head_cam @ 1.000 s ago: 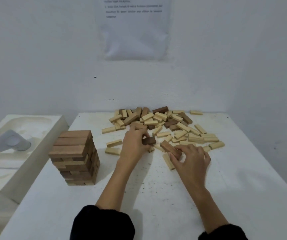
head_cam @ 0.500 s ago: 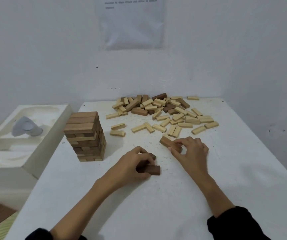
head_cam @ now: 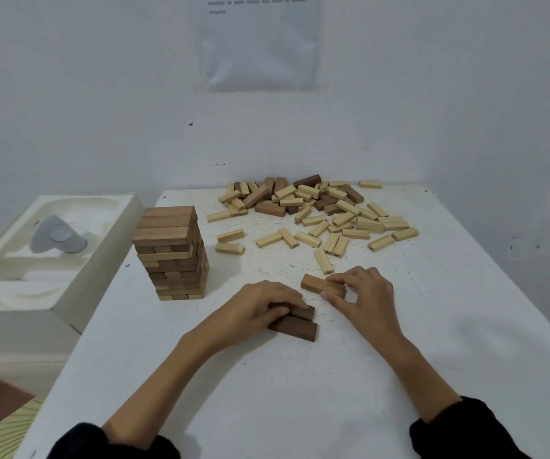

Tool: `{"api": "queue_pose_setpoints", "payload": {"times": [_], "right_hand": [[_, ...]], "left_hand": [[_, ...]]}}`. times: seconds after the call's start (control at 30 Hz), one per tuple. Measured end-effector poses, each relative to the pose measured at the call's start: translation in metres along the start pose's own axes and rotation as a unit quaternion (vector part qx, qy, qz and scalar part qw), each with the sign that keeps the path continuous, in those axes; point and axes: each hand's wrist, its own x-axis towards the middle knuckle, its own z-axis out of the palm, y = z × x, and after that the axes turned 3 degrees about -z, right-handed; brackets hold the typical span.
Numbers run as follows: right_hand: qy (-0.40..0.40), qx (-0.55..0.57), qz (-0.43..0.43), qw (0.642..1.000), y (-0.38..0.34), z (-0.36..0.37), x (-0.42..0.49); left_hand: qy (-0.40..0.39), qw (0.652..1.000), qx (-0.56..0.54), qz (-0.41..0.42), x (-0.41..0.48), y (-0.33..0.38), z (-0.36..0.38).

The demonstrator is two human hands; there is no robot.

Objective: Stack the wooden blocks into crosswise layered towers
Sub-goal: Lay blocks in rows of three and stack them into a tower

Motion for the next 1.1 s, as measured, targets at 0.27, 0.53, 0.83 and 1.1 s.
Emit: {"api": "queue_pose_setpoints", "payload": {"times": [0.27,0.53,0.83,1.1], "right_hand": [[-0.026,0.047,-0.050,0.997,-0.008,0.008,-0.003],[-0.210,0.066,-0.095,0.971,-0.015,-0.002,-0.012],[-0.224,0.091,-0.082,0.967,-0.016,-0.005,-0.013],[-0.265,-0.123,-0.011,0.956,-0.023,-0.016,-0.030]], "left_hand": [[0.107,0.982,-0.120,-0.097,-0.012,-0.019,-0.005],[0.004,0.988,-0.089,-0.128,-0.012,-0.026,0.002],[0.030,0.991,-0.038,-0.122,-0.012,-0.015,0.008],[-0.042,0.958,0.176,-0.222,-0.037,0.007,0.032]]}}
